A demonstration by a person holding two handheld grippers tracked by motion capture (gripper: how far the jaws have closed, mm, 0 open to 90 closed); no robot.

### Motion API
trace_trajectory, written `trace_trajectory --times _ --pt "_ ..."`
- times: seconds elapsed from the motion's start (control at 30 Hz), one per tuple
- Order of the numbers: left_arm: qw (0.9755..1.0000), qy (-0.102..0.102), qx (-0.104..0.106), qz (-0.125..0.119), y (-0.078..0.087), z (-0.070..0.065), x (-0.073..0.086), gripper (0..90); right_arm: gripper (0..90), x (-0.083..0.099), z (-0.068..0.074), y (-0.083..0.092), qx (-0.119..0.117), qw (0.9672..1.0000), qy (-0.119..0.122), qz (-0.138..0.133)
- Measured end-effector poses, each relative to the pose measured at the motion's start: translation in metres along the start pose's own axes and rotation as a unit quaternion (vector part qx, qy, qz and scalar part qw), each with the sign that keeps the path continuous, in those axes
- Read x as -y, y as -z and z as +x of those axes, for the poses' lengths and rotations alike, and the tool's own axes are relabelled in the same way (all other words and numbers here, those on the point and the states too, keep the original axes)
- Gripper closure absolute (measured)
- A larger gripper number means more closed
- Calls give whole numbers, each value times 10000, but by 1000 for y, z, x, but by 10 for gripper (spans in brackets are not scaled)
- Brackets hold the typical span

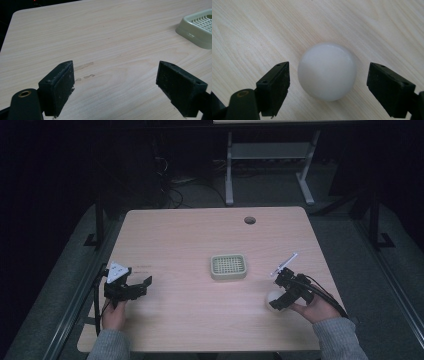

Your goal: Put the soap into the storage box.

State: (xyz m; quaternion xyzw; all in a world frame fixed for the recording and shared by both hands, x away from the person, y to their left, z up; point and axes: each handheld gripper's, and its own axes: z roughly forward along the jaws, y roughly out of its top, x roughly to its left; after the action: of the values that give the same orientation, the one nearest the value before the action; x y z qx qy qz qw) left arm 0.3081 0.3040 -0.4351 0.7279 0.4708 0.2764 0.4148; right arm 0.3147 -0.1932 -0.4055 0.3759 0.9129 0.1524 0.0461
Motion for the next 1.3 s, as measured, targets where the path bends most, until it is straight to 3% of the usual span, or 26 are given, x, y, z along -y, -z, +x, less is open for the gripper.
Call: trace_trajectory --times 0.47,1.3 --pt "10000 -3 -4 -19 0 1 0 148 170 -9 2 -16 39 9994 85 343" --pt "10000 16 -11 -12 0 1 0 148 178 -9 0 -40 107 9972 177 721"
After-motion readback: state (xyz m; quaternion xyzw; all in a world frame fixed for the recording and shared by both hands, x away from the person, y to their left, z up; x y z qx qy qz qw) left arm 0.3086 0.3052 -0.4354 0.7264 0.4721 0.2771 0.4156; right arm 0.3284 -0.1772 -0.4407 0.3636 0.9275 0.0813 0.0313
